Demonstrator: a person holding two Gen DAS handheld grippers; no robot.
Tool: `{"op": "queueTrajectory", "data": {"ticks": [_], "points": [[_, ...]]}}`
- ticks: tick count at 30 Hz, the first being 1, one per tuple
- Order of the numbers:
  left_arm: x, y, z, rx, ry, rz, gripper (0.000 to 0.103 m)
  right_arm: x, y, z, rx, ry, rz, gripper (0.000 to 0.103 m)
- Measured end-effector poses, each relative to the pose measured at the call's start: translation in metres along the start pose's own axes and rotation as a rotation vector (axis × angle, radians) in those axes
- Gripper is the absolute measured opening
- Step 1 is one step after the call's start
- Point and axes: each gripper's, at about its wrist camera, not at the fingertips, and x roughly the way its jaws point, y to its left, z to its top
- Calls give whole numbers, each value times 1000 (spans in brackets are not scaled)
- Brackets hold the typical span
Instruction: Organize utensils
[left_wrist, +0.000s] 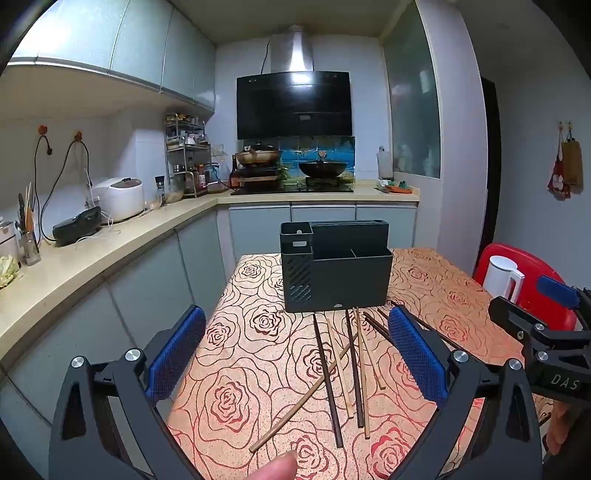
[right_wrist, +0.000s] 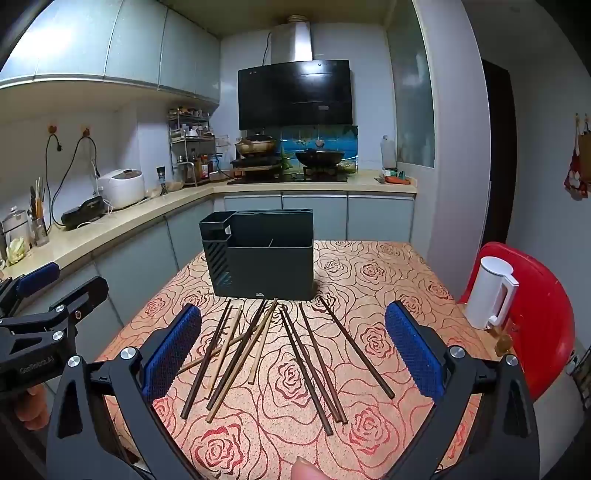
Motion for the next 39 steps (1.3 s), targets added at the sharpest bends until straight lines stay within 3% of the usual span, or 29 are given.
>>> {"op": "queueTrajectory", "data": {"ticks": [39], "points": [[10, -7, -9, -2, 15, 0, 96, -6, 3, 4, 2, 0, -1, 96]]}}
